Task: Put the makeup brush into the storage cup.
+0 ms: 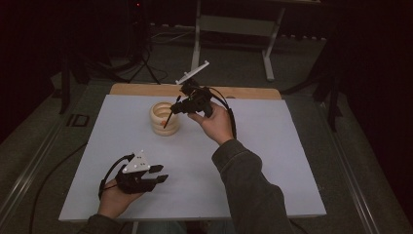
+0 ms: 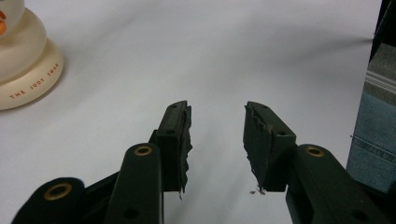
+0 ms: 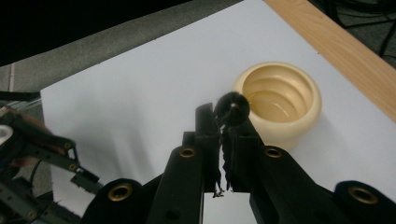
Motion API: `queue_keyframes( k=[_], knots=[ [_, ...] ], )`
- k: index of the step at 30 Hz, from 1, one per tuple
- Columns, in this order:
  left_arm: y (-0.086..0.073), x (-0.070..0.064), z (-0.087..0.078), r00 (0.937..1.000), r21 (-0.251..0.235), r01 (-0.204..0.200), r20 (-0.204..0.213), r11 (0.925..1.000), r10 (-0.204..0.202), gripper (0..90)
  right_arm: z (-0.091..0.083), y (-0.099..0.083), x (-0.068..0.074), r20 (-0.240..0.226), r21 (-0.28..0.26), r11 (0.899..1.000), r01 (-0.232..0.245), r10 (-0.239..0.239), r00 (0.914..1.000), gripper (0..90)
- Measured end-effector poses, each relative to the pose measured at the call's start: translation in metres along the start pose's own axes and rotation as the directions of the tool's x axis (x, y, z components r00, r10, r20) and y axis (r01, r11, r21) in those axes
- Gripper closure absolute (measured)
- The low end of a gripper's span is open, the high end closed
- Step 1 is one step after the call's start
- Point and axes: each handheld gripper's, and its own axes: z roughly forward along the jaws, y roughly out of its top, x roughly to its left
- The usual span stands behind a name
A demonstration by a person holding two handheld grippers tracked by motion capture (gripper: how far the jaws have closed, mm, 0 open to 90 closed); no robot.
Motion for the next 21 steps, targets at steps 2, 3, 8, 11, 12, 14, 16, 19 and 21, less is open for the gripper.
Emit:
queue_keyframes(
  k=[2,3,8,11,12,14,16,19,21],
  knots=[
    [0.000,0.000,0.000,1.0000,0.001,-0.001,-0.001,1.0000,0.001,60.8,0.001,0.004,-0.003,0.007,0.006,1.000,-0.006,0.006,1.0000,85.3],
    [0.000,0.001,-0.001,1.0000,0.000,0.001,-0.002,1.0000,-0.001,60.7,0.001,0.005,-0.004,0.012,0.006,1.000,-0.008,0.008,0.9999,85.3],
    [-0.001,0.002,-0.002,1.0000,0.001,0.002,-0.003,1.0000,-0.002,60.3,0.000,0.013,-0.010,0.026,0.005,1.000,-0.023,0.023,0.9994,85.3],
    [-0.001,0.003,-0.002,1.0000,-0.001,0.004,-0.004,1.0000,-0.004,59.9,-0.001,0.018,-0.013,0.036,0.003,1.000,-0.028,0.028,0.9990,85.3],
    [-0.001,0.003,-0.002,1.0000,-0.002,0.004,-0.005,1.0000,-0.004,59.9,-0.001,0.019,-0.014,0.039,0.002,1.000,-0.031,0.031,0.9988,85.3],
    [-0.001,0.003,-0.003,1.0000,-0.003,0.005,-0.005,1.0000,-0.005,59.7,-0.001,0.022,-0.016,0.045,0.004,0.999,-0.036,0.036,0.9983,85.3],
    [-0.001,0.003,-0.003,1.0000,-0.004,0.006,-0.005,1.0000,-0.006,59.6,-0.001,0.025,-0.018,0.050,0.004,0.999,-0.039,0.038,0.9980,85.3],
    [-0.001,0.004,-0.003,0.9999,-0.006,0.009,-0.006,0.9999,-0.009,59.3,-0.001,0.029,-0.020,0.060,0.004,0.999,-0.039,0.039,0.9974,85.3],
    [-0.001,0.004,-0.004,0.9999,-0.005,0.009,-0.006,0.9999,-0.009,59.2,-0.001,0.032,-0.022,0.063,0.005,0.999,-0.044,0.043,0.9970,85.3]
  ],
)
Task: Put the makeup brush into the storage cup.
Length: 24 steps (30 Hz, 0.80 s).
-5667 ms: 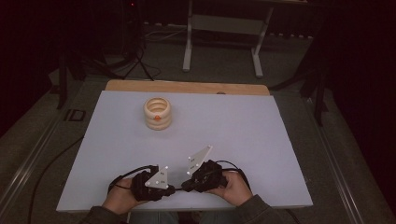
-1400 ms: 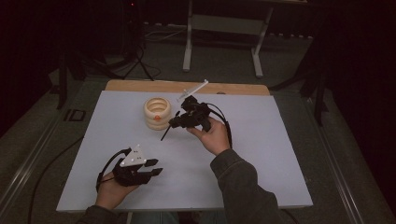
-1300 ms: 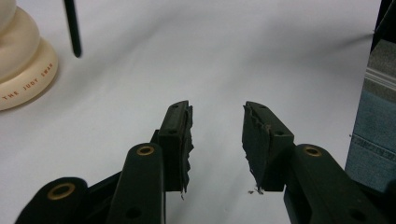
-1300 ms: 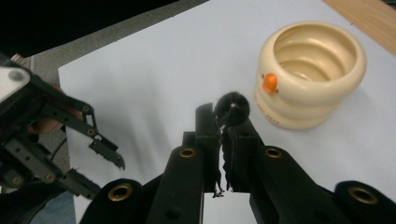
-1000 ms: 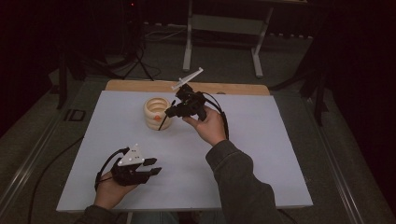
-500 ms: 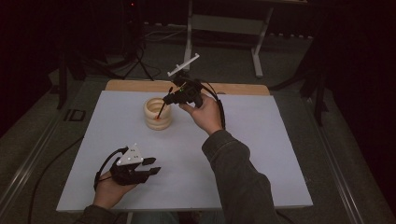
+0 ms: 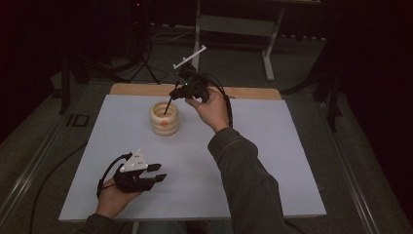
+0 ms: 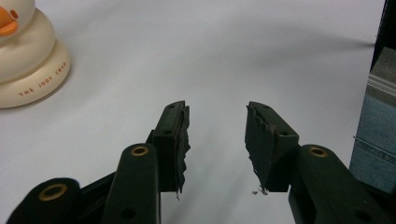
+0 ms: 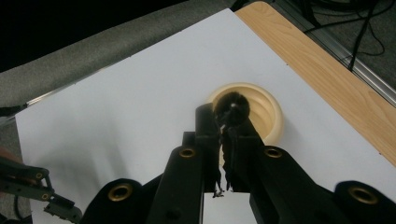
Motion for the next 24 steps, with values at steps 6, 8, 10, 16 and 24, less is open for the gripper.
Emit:
queue_keyframes(
  k=[6,8,10,16,24],
  knots=[
    [0.000,0.001,-0.001,1.0000,-0.003,0.000,0.003,1.0000,0.000,58.5,-0.002,0.009,-0.004,0.024,0.001,1.000,-0.012,0.012,0.9996,85.3],
    [0.000,0.001,-0.001,1.0000,-0.002,-0.001,0.003,1.0000,0.001,58.4,-0.003,0.011,-0.005,0.030,-0.004,1.000,-0.016,0.017,0.9994,85.3],
    [0.000,0.001,-0.001,1.0000,-0.003,-0.001,0.003,1.0000,0.001,58.3,-0.004,0.012,-0.008,0.035,-0.008,1.000,-0.030,0.030,0.9989,85.3],
    [0.000,0.001,-0.001,1.0000,-0.005,0.000,0.001,1.0000,0.000,57.7,-0.002,0.015,-0.012,0.056,-0.005,0.999,-0.039,0.039,0.9976,85.3],
    [0.000,0.002,-0.003,1.0000,-0.008,0.003,-0.001,1.0000,-0.003,56.6,0.006,0.013,-0.018,0.065,-0.007,0.998,-0.064,0.064,0.9958,85.3]
  ],
)
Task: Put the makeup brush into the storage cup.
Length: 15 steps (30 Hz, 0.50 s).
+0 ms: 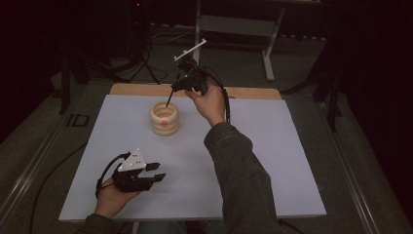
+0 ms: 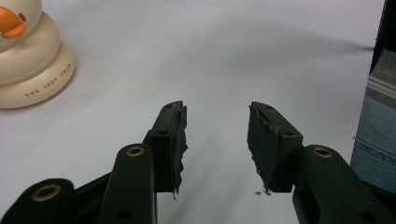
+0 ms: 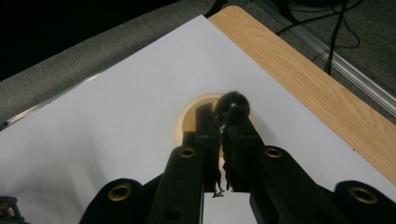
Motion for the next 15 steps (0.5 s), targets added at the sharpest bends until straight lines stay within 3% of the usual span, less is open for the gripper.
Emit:
queue_keyframes(
  k=[15],
  knots=[
    [-0.001,0.002,-0.002,1.0000,-0.009,0.009,-0.003,0.9999,-0.009,54.6,0.024,-0.003,-0.003,0.011,0.021,0.999,-0.031,0.031,0.9995,85.3]
  ],
)
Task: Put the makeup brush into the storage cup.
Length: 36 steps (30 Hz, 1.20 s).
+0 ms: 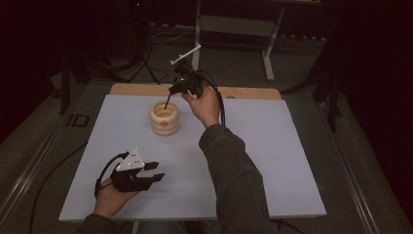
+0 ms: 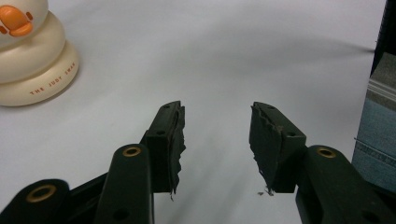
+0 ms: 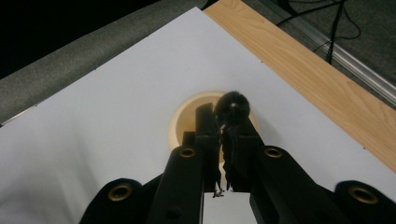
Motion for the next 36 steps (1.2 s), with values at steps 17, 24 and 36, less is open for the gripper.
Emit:
queue_keyframes(
  k=[17,24,36],
  knots=[
    [0.000,0.001,0.000,1.0000,-0.002,0.006,0.001,1.0000,-0.006,52.8,0.026,-0.008,0.000,-0.007,0.029,0.999,-0.016,0.016,0.9998,85.2],
    [0.000,0.001,0.001,1.0000,0.002,0.004,-0.001,1.0000,-0.004,52.1,0.034,-0.010,0.002,-0.007,0.039,0.999,-0.020,0.020,0.9998,85.3],
    [0.000,0.001,0.000,1.0000,0.000,0.004,0.000,1.0000,-0.004,51.1,0.045,-0.014,0.005,-0.011,0.044,0.999,-0.021,0.022,0.9997,85.2]
  ],
)
